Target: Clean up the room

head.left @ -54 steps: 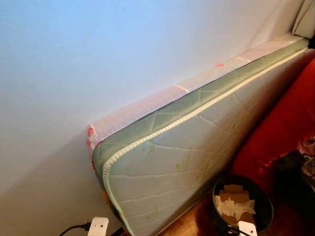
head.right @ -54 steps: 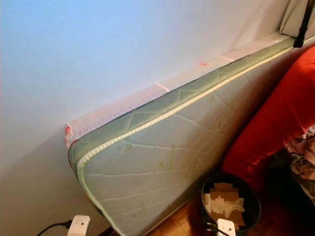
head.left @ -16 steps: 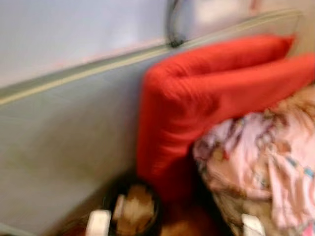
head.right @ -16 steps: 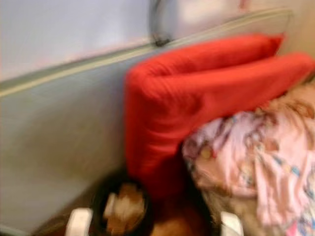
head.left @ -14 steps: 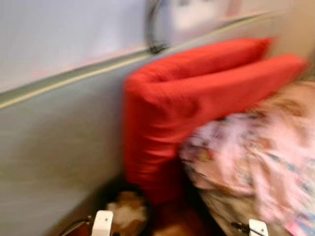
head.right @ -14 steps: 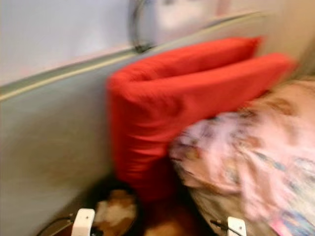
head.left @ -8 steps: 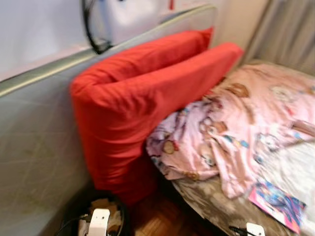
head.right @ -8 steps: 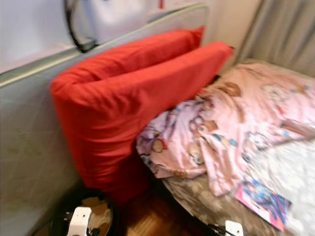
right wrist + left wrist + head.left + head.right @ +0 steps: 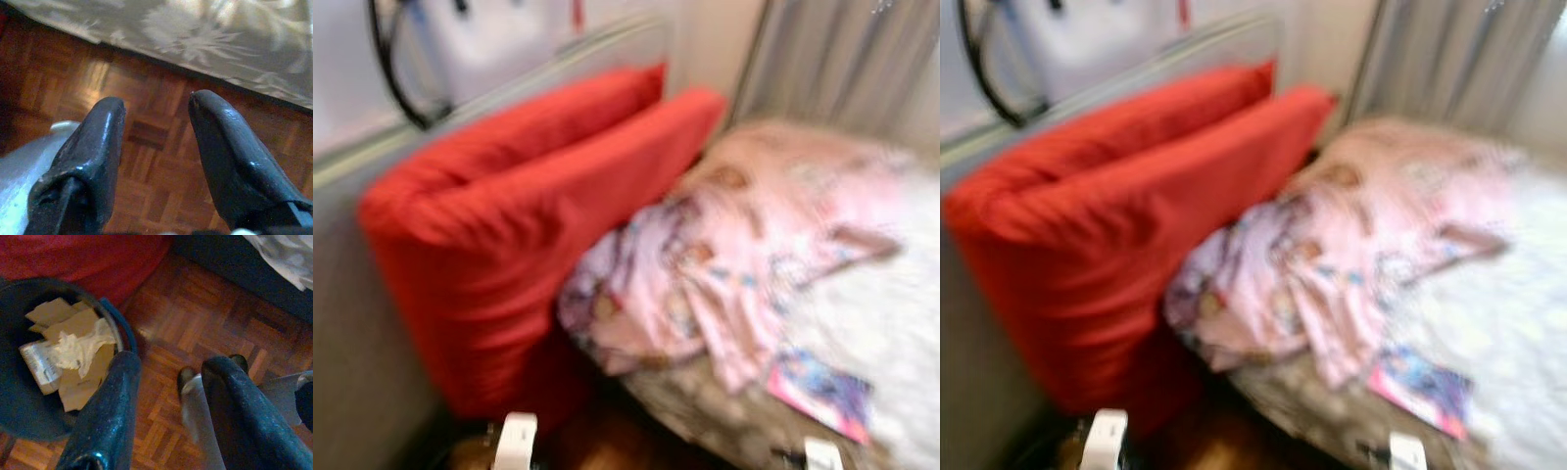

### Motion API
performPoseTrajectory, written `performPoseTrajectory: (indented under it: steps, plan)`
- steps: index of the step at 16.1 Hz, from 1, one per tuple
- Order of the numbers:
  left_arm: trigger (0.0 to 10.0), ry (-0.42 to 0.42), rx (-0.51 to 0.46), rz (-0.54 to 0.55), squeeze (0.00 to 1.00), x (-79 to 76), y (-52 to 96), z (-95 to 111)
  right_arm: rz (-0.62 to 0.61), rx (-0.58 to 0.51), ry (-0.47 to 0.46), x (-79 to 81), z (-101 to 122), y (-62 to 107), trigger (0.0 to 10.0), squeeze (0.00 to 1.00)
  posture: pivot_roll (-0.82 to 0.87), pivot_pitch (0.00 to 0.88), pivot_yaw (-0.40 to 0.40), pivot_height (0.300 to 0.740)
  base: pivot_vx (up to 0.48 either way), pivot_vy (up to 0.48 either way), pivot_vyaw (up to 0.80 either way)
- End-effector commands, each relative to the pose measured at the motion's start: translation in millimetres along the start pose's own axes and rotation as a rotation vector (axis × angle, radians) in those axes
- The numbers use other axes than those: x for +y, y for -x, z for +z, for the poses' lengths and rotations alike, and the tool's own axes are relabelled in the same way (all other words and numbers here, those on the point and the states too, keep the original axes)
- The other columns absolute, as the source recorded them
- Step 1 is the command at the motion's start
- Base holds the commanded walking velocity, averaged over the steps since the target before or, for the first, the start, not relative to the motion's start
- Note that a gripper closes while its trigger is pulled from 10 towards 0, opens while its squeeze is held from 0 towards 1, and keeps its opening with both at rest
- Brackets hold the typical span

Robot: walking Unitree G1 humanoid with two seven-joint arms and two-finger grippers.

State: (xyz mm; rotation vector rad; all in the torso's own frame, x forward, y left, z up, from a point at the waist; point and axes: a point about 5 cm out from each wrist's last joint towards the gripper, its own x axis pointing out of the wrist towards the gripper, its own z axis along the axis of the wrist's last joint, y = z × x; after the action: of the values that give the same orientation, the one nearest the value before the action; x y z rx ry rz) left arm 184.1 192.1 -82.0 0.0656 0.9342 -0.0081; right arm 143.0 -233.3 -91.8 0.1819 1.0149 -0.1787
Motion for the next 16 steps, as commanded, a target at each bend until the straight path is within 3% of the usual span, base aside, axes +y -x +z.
performPoseTrajectory:
  steps: [1,11,16]
  plan:
    - [10.0,-0.008,0.027,0.023,0.00,9.5,2.0,-6.4,0.006,0.037,-0.002,2.2,-11.2,1.2,10.0,0.00,-0.04,0.000,0.004,0.740,0.000,-0.262,-0.73]
    - [10.0,-0.004,0.031,0.024,0.00,11.0,2.4,-7.6,0.008,0.038,-0.005,2.6,-14.3,1.8,10.0,0.00,-0.04,0.000,0.009,0.740,0.000,0.000,-0.72]
    - [10.0,-0.011,0.024,0.022,0.00,9.8,2.0,-6.3,0.001,0.009,-0.036,3.8,-10.0,0.9,10.0,0.00,-0.04,0.000,0.006,0.740,0.000,-0.050,0.00]
